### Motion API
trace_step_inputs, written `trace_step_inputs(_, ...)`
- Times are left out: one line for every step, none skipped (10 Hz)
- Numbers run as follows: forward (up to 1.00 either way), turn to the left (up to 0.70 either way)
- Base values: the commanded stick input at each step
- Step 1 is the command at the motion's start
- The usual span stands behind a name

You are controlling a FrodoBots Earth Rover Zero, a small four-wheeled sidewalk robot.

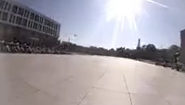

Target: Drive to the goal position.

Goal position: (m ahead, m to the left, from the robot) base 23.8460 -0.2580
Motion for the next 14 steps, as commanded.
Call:
trace_step_inputs(0.70,0.00)
trace_step_inputs(0.70,0.00)
trace_step_inputs(0.70,0.00)
trace_step_inputs(0.70,0.00)
trace_step_inputs(0.70,0.00)
trace_step_inputs(0.70,0.00)
trace_step_inputs(0.70,0.00)
trace_step_inputs(0.70,0.00)
trace_step_inputs(0.70,0.00)
trace_step_inputs(0.70,0.00)
trace_step_inputs(0.70,0.00)
trace_step_inputs(0.70,0.00)
trace_step_inputs(0.70,0.00)
trace_step_inputs(0.70,0.00)
